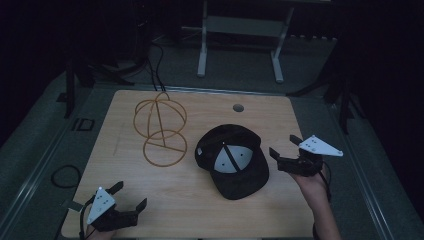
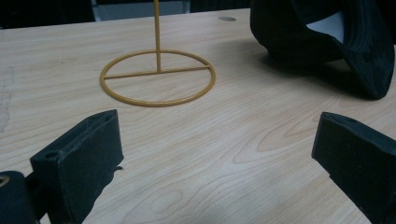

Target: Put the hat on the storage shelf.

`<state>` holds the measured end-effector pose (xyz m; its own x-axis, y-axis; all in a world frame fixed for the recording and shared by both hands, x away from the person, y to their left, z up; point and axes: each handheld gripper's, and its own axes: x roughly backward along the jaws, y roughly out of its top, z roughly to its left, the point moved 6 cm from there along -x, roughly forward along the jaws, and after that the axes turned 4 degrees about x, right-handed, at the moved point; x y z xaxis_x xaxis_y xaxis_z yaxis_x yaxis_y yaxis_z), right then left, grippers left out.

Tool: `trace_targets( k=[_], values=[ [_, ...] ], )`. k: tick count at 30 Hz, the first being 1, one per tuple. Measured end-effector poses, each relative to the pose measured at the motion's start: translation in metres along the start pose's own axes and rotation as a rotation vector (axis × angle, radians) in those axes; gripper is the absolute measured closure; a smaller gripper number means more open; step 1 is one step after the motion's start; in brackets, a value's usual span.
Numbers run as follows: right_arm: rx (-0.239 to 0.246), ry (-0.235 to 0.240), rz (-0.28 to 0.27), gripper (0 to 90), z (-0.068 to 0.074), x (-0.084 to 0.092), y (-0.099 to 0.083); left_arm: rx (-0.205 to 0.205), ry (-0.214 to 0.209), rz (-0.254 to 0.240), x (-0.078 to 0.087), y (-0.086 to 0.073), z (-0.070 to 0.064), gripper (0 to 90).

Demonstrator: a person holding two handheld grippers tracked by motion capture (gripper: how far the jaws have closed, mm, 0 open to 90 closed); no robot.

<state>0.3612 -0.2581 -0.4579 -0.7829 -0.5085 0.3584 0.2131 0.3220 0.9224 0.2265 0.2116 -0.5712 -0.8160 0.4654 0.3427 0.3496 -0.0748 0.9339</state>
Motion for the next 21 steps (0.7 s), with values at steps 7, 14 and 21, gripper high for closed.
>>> trace_targets(
  k=[7, 14, 21],
  values=[
    [0.066, 0.043, 0.063, 19.4, 0.012, -0.026, 0.008, -0.013, -0.007, 0.015, 0.0, -0.002, 0.0, 2.2],
    [0.071, 0.085, 0.119, 26.7, 0.019, -0.058, 0.008, -0.016, -0.019, 0.021, 0.001, -0.002, 0.001, 2.2],
    [0.105, 0.092, 0.153, 45.1, 0.019, -0.085, 0.007, -0.005, -0.037, 0.032, 0.0, -0.004, 0.001, 2.2]
  ],
)
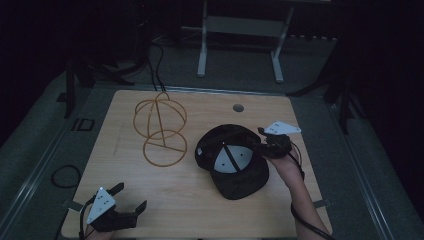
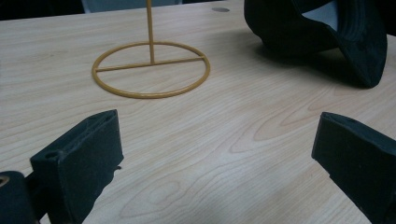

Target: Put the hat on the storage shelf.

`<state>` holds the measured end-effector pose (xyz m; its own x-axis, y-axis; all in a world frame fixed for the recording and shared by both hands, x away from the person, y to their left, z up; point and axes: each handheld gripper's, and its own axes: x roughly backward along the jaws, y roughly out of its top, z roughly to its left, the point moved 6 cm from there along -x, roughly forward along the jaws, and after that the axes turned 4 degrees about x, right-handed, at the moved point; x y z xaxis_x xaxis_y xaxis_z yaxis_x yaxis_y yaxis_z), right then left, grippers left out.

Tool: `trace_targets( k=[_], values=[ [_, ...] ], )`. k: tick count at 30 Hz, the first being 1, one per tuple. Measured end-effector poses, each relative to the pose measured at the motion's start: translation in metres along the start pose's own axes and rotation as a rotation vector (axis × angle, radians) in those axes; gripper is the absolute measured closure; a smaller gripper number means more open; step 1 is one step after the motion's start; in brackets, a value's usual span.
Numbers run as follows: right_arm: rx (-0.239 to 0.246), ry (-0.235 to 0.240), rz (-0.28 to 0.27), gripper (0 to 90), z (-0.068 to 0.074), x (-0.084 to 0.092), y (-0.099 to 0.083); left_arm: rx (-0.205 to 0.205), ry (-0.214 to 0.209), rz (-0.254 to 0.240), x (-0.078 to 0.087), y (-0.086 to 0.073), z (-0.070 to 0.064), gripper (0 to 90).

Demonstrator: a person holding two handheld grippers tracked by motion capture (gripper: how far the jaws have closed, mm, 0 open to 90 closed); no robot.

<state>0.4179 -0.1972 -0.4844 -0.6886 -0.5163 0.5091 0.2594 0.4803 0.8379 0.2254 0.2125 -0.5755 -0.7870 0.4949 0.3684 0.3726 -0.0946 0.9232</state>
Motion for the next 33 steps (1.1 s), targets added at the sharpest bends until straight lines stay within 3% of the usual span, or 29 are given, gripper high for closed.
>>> trace_targets(
  k=[4, 9, 14, 18, 21, 24, 33],
  values=[
    [0.04, -0.002, 0.027, 52.2, 0.0, -0.012, 0.001, -0.005, -0.001, 0.003, -0.001, -0.001, 0.0, 2.2],
    [0.064, 0.0, 0.057, 54.7, 0.001, -0.023, 0.001, -0.005, -0.003, 0.007, -0.001, -0.002, 0.001, 2.2],
    [0.137, 0.002, 0.115, 59.9, 0.003, -0.037, -0.004, -0.002, -0.003, 0.007, -0.002, -0.003, 0.001, 2.2],
    [0.196, -0.037, 0.164, 70.8, 0.005, -0.042, -0.007, -0.001, -0.001, 0.006, -0.001, -0.003, 0.002, 2.2],
    [0.183, -0.028, 0.171, 86.4, 0.004, -0.043, -0.006, 0.003, -0.001, 0.008, -0.001, -0.003, 0.002, 2.2],
    [0.155, -0.011, 0.16, 88.2, 0.004, -0.041, -0.005, 0.003, -0.003, 0.011, -0.002, -0.003, 0.002, 2.2],
    [0.048, 0.06, 0.059, 88.6, 0.013, -0.027, 0.007, 0.008, -0.006, 0.011, -0.002, -0.003, 0.001, 2.2]
  ],
)
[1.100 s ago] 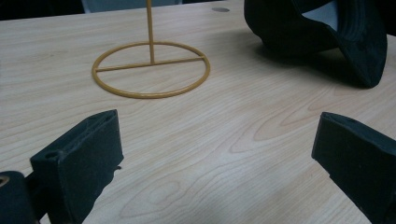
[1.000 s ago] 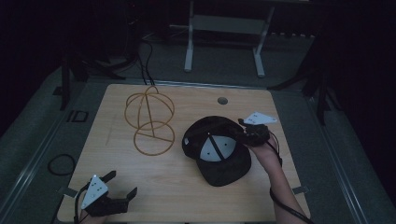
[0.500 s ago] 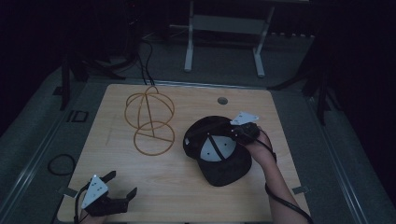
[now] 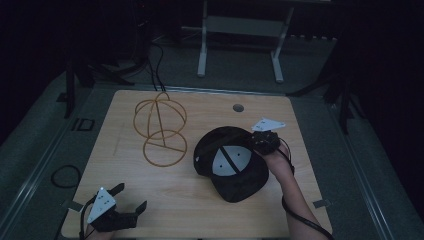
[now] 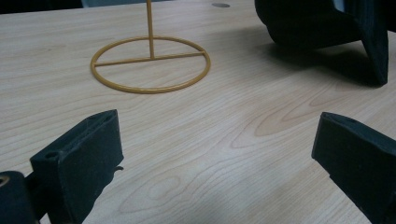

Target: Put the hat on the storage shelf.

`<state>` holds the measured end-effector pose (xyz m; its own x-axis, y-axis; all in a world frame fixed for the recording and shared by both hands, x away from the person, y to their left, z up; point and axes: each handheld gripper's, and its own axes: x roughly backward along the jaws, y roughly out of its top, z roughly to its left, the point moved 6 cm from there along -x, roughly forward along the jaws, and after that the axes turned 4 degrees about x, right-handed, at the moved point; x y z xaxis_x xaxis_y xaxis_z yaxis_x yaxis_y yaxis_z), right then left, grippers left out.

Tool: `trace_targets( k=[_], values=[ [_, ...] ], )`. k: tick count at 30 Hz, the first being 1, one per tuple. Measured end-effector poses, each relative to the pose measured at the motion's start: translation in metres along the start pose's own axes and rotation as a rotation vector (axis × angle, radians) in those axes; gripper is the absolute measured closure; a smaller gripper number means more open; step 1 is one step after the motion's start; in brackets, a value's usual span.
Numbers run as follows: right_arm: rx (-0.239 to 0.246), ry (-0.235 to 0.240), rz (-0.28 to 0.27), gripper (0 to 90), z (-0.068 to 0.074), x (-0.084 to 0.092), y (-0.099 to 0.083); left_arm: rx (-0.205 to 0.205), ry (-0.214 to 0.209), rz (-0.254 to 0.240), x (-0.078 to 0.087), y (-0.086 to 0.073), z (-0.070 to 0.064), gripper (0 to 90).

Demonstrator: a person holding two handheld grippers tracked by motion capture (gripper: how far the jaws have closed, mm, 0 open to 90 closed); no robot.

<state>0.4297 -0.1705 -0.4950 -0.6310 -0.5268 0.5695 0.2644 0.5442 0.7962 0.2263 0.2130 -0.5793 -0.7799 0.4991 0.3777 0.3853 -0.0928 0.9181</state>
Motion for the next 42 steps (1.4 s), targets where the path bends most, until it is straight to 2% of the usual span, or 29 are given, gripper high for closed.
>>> trace_targets(
  k=[5, 8, 11, 16, 20, 24, 31, 35, 39, 42],
  values=[
    [-0.039, 0.048, -0.057, 88.6, 0.006, 0.012, 0.012, 0.005, -0.003, 0.002, -0.001, 0.0, -0.001, 2.2],
    [-0.051, 0.059, -0.091, 88.7, 0.009, 0.021, 0.02, -0.008, 0.007, -0.021, 0.002, 0.004, -0.003, 2.2],
    [-0.048, 0.064, -0.126, 88.6, 0.011, 0.03, 0.028, -0.016, 0.013, -0.044, 0.005, 0.011, -0.008, 2.2],
    [-0.021, 0.066, -0.16, 88.6, 0.015, 0.044, 0.04, -0.033, -0.001, -0.038, 0.001, 0.013, -0.019, 2.2],
    [-0.007, 0.061, -0.192, 88.6, 0.017, 0.055, 0.051, -0.021, -0.043, -0.03, -0.005, 0.018, -0.03, 2.2],
    [-0.016, 0.024, -0.223, 88.6, 0.014, 0.067, 0.063, 0.012, -0.08, -0.017, -0.012, 0.026, -0.04, 2.2],
    [-0.041, 0.002, -0.306, 88.6, 0.017, 0.09, 0.08, 0.026, -0.142, -0.025, -0.028, 0.052, -0.058, 2.2],
    [-0.035, -0.01, -0.331, 88.6, 0.024, 0.1, 0.086, 0.0, -0.175, -0.029, -0.037, 0.069, -0.072, 2.2],
    [-0.018, -0.011, -0.342, 88.6, 0.031, 0.107, 0.092, -0.011, -0.227, -0.034, -0.047, 0.087, -0.088, 2.3],
    [-0.014, -0.01, -0.356, 88.6, 0.035, 0.111, 0.095, -0.042, -0.234, -0.04, -0.056, 0.097, -0.098, 3.8]
  ],
)
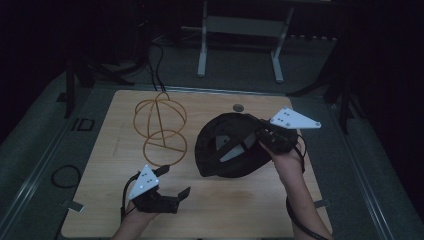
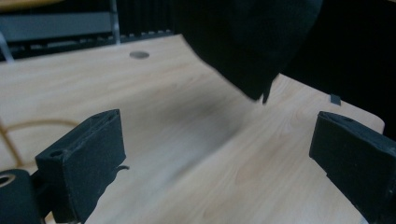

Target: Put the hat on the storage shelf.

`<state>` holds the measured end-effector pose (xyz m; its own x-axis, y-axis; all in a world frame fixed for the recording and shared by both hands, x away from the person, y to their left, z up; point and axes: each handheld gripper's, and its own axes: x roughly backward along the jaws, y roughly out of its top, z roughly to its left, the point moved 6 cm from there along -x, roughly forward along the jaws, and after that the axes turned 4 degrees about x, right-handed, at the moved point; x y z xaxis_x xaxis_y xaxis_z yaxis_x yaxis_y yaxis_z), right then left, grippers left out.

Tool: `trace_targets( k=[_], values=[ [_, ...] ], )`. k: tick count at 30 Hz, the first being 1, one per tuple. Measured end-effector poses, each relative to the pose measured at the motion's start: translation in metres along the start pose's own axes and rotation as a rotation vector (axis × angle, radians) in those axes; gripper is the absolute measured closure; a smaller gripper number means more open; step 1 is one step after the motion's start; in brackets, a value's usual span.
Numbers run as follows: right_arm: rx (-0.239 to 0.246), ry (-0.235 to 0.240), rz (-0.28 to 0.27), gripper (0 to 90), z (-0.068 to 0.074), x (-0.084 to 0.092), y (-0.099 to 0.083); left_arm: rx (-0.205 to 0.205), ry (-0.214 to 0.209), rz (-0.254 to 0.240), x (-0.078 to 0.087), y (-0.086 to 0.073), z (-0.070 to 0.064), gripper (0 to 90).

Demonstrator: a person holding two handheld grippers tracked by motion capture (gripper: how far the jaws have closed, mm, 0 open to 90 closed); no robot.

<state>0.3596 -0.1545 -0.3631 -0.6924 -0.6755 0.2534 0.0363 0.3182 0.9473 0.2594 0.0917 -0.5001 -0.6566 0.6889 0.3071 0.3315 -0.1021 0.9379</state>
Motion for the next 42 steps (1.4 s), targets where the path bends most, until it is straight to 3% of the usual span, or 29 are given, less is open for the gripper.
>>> trace_targets(
  k=[5, 10, 13, 15, 18, 20, 26, 29, 31, 33, 42],
  values=[
    [0.009, 0.011, -0.016, 88.6, 0.006, 0.002, 0.005, 0.011, -0.02, -0.016, -0.018, 0.013, -0.005, 4.9],
    [0.025, 0.028, -0.019, 88.6, 0.012, 0.002, 0.008, -0.019, -0.021, -0.003, -0.033, 0.022, -0.01, 7.6],
    [0.028, 0.044, -0.028, 88.6, 0.016, 0.002, 0.009, -0.013, -0.031, -0.001, -0.044, 0.024, -0.013, 10.5],
    [0.022, 0.059, -0.035, 88.6, 0.017, 0.003, 0.009, 0.003, -0.059, -0.008, -0.049, 0.025, -0.014, 18.2],
    [0.024, 0.057, -0.039, 88.6, 0.018, 0.004, 0.008, 0.02, -0.068, -0.023, -0.053, 0.026, -0.014, 33.5],
    [0.015, 0.057, -0.04, 88.5, 0.017, 0.005, 0.006, 0.032, -0.038, -0.033, -0.055, 0.026, -0.012, 50.4],
    [0.018, 0.041, -0.014, 88.5, 0.017, 0.004, -0.007, 0.054, 0.046, -0.06, -0.057, 0.031, -0.002, 85.6],
    [0.004, 0.043, -0.008, 88.5, 0.019, 0.004, -0.014, 0.067, 0.066, -0.06, -0.057, 0.032, 0.001, 88.4],
    [-0.004, 0.046, -0.009, 88.4, 0.02, 0.004, -0.018, 0.052, 0.087, -0.047, -0.057, 0.033, 0.002, 88.8],
    [-0.012, 0.044, -0.012, 88.4, 0.022, 0.006, -0.021, 0.071, 0.086, -0.056, -0.056, 0.035, 0.003, 89.0],
    [-0.028, 0.017, -0.029, 84.5, 0.023, 0.019, -0.039, 0.047, 0.103, -0.088, -0.047, 0.051, 0.003, 89.3]
  ],
)
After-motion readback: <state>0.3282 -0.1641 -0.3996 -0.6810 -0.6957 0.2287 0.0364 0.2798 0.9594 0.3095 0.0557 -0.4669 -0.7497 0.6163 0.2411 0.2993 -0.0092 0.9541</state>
